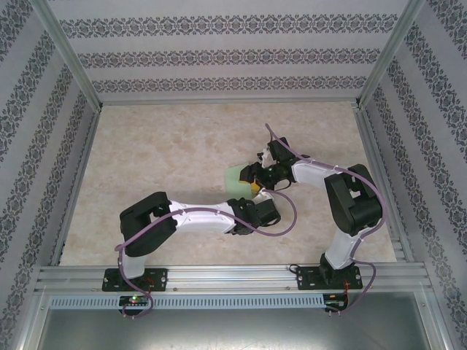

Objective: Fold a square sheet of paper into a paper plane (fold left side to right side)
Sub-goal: Fold the triangle a second time at the center of the table.

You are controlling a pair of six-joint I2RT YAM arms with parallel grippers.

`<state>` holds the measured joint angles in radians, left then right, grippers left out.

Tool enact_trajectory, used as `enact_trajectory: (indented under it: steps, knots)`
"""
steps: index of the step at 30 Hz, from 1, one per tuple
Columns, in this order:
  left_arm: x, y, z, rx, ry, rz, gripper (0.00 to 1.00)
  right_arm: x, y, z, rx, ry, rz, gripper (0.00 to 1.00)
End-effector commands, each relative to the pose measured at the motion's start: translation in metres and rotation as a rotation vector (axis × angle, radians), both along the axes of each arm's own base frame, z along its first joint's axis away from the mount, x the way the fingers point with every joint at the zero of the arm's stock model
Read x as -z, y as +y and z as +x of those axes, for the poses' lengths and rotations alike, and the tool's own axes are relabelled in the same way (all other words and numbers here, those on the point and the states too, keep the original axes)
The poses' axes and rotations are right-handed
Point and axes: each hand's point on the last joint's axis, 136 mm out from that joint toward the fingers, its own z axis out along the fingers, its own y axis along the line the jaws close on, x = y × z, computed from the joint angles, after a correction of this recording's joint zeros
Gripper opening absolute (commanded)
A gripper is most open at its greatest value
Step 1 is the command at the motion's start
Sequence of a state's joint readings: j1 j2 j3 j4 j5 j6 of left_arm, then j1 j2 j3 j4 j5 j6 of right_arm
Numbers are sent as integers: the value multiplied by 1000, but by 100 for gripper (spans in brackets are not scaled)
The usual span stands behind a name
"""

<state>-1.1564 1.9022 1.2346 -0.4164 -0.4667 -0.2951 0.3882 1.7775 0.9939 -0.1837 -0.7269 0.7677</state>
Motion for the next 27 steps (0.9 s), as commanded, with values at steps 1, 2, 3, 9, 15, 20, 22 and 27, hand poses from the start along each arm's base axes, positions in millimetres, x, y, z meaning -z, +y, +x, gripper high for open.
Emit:
enact_trajectory:
  steps: [1,2,3,9,15,20,22,27]
  knots:
    - [-13,8,1,-17,1,-17,9,-4,-1,6,-11,-20,-5,55]
    - [-14,9,2,-21,6,-27,7,-6,-1,7,-11,-28,-3,54]
    - [-14,10,2,-26,11,-40,6,-8,0,9,-12,-42,-1,54]
    - [-18,18,3,-56,73,-183,2,-41,-11,24,17,-193,-3,55]
    - [-27,22,5,-65,169,-392,2,-79,-39,29,87,-338,2,63]
    - [-32,23,10,-83,267,-593,3,-68,-53,9,85,-334,-27,60]
    - [-34,24,12,-87,297,-659,3,-58,-54,-3,85,-317,-19,54]
    - [-32,34,17,-122,327,-719,3,-31,-47,-33,61,-276,-11,35]
